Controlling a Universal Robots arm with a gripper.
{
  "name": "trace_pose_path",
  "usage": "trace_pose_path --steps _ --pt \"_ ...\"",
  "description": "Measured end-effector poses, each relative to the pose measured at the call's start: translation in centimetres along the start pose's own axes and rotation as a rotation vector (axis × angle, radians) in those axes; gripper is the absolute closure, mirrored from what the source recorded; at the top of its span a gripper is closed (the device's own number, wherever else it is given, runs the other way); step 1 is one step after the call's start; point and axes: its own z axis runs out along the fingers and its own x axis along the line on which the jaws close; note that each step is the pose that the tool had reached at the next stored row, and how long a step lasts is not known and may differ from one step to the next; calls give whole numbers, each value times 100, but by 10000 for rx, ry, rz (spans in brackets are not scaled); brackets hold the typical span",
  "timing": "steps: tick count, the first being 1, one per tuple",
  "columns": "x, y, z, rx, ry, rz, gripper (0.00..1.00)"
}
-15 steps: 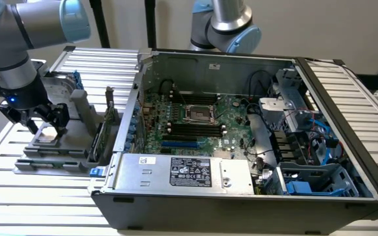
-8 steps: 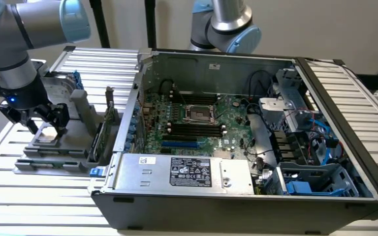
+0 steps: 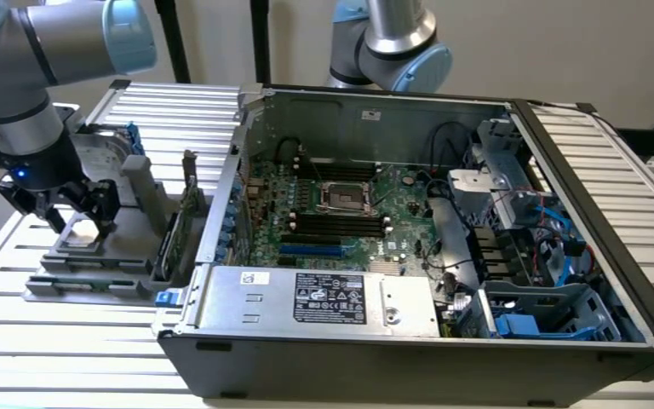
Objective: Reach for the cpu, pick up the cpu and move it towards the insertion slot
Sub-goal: 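Pick up the cpu and move it towards the insertion slot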
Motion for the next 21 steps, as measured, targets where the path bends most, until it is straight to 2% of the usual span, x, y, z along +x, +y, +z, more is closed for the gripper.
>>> trace_pose_path --steps 12,15,18,21 --pt "-3 -29 2 -2 0 0 29" --pt "-3 -35 3 -53 0 -2 29" --pt "-4 -37 7 -155 -1 -7 29" --pt "-4 -46 12 -179 -1 -9 29"
